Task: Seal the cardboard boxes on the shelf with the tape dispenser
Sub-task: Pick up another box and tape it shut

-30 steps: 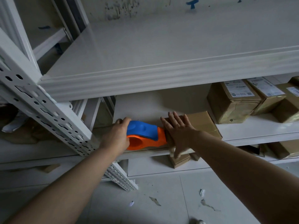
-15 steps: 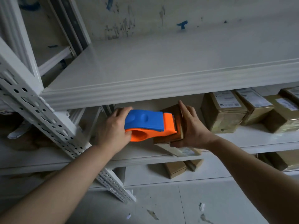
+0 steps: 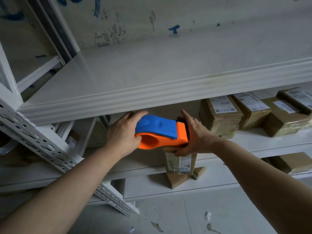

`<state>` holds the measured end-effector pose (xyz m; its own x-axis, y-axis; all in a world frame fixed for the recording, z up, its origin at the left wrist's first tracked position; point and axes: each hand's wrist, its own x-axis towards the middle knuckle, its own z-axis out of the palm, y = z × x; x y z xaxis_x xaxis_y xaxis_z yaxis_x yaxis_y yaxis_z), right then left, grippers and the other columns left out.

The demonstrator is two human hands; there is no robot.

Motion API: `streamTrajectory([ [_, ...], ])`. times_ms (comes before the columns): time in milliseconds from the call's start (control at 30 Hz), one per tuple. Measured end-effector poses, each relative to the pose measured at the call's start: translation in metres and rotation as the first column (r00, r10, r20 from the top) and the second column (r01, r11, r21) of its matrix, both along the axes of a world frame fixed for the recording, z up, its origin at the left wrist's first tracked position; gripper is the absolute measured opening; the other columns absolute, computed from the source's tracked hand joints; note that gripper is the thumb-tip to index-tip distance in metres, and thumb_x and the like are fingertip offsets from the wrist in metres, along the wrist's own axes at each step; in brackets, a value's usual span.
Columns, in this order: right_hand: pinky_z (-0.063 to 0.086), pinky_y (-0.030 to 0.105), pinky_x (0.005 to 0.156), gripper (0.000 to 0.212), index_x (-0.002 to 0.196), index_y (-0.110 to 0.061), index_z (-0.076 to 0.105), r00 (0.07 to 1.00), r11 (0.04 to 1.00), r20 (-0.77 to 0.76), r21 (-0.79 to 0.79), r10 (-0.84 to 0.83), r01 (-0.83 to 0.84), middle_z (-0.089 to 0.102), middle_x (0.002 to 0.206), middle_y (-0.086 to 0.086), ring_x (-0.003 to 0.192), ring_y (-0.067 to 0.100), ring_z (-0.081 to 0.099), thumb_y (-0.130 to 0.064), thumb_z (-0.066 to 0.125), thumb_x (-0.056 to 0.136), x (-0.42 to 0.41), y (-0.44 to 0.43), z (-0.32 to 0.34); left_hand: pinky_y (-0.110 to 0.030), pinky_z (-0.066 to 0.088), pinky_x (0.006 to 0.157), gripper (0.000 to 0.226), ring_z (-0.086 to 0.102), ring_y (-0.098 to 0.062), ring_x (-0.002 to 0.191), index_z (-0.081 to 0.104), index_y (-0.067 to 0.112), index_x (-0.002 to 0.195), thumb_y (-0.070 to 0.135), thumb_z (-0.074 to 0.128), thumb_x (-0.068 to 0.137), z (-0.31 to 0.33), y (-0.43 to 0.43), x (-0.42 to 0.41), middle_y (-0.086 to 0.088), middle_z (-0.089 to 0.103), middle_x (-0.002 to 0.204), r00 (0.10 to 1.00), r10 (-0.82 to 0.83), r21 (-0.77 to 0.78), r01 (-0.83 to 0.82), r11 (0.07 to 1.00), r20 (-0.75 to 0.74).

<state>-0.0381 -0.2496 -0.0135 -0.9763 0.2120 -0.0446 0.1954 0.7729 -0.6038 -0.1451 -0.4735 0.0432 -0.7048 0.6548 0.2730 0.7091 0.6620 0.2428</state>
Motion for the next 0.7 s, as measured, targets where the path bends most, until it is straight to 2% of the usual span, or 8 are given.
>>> streamTrajectory([
  [133,0.013,0.050,0.119,0.155,0.152,-0.027,-0.012,0.999,0.999,0.034,-0.008,0.033,-0.033,0.023,0.154,-0.006,0.142,0.017,0.016,-0.069,0.078,0.033,0.002,0.006,-0.003,-0.029,0.044,0.087,0.070,0.056,-0.021,0.110,0.049,0.027,0.136,-0.001,0.065,0.074,-0.013,-0.037,-0.029,0.003,0.058,0.123,0.961,0.157,0.102,-0.184,0.978,0.229],
  [233,0.013,0.050,0.119,0.148,0.152,-0.030,-0.011,0.998,0.999,0.040,-0.036,0.040,-0.038,0.020,0.153,-0.005,0.142,0.019,0.015,-0.055,0.088,0.044,-0.002,0.007,-0.003,-0.038,0.050,0.084,0.071,0.059,-0.028,0.107,0.049,0.032,0.133,0.002,0.068,0.071,-0.022,-0.058,-0.045,-0.002,0.062,0.120,0.957,0.194,0.069,-0.213,0.975,0.216],
  [300,0.012,0.052,0.119,0.146,0.151,-0.033,-0.010,0.998,0.999,0.048,-0.016,0.050,-0.050,0.016,0.154,-0.006,0.143,0.019,0.013,-0.057,0.087,0.045,-0.002,0.009,-0.004,-0.034,0.047,0.082,0.070,0.059,-0.027,0.108,0.049,0.030,0.133,0.000,0.067,0.073,-0.029,-0.057,-0.044,-0.001,0.061,0.121,0.950,0.167,0.074,-0.192,0.979,0.263],
  [367,0.004,0.054,0.119,0.142,0.151,-0.032,-0.011,0.994,0.996,0.080,0.055,0.069,-0.074,0.006,0.158,-0.007,0.146,0.018,0.003,-0.059,0.085,0.049,-0.001,0.009,-0.005,-0.030,0.042,0.078,0.067,0.058,-0.027,0.108,0.049,0.027,0.133,-0.001,0.066,0.074,-0.037,-0.047,-0.039,-0.001,0.059,0.120,0.955,0.152,0.062,-0.173,0.983,0.255],
  [467,-0.009,0.059,0.115,0.133,0.151,-0.027,-0.015,0.975,0.950,0.199,0.269,0.104,-0.156,-0.017,0.160,-0.008,0.144,0.012,-0.023,-0.071,0.072,0.060,-0.003,0.008,0.006,-0.035,0.049,0.078,0.066,0.060,-0.028,0.104,0.048,0.031,0.128,0.004,0.066,0.072,-0.046,-0.040,-0.035,-0.001,0.060,0.118,0.968,0.123,0.043,-0.136,0.990,0.221],
  [533,-0.010,0.065,0.112,0.136,0.151,-0.022,-0.017,0.964,0.865,0.237,0.450,0.123,-0.221,-0.026,0.155,-0.007,0.142,0.016,-0.030,-0.091,0.050,0.055,-0.005,0.000,0.014,-0.043,0.053,0.079,0.066,0.060,-0.029,0.102,0.047,0.034,0.125,0.004,0.066,0.069,-0.049,-0.040,-0.037,-0.002,0.061,0.116,0.967,0.107,0.062,-0.125,0.990,0.230],
  [600,-0.009,0.065,0.112,0.142,0.150,-0.018,-0.020,0.961,0.811,0.231,0.527,0.150,-0.254,-0.027,0.156,-0.002,0.141,0.019,-0.031,-0.101,0.030,0.046,-0.005,-0.014,0.015,-0.044,0.054,0.079,0.067,0.060,-0.029,0.102,0.047,0.034,0.124,0.003,0.066,0.069,-0.049,-0.040,-0.039,-0.003,0.061,0.116,0.968,0.107,0.060,-0.124,0.991,0.227],
  [700,-0.007,0.064,0.113,0.137,0.149,-0.018,-0.024,0.947,0.801,0.283,0.526,0.154,-0.287,-0.028,0.157,0.001,0.143,0.021,-0.029,-0.092,0.047,0.057,-0.006,-0.031,0.008,-0.044,0.053,0.079,0.066,0.060,-0.029,0.102,0.048,0.032,0.126,0.003,0.067,0.070,-0.049,-0.043,-0.042,-0.002,0.061,0.117,0.969,0.124,0.045,-0.137,0.990,0.214],
])
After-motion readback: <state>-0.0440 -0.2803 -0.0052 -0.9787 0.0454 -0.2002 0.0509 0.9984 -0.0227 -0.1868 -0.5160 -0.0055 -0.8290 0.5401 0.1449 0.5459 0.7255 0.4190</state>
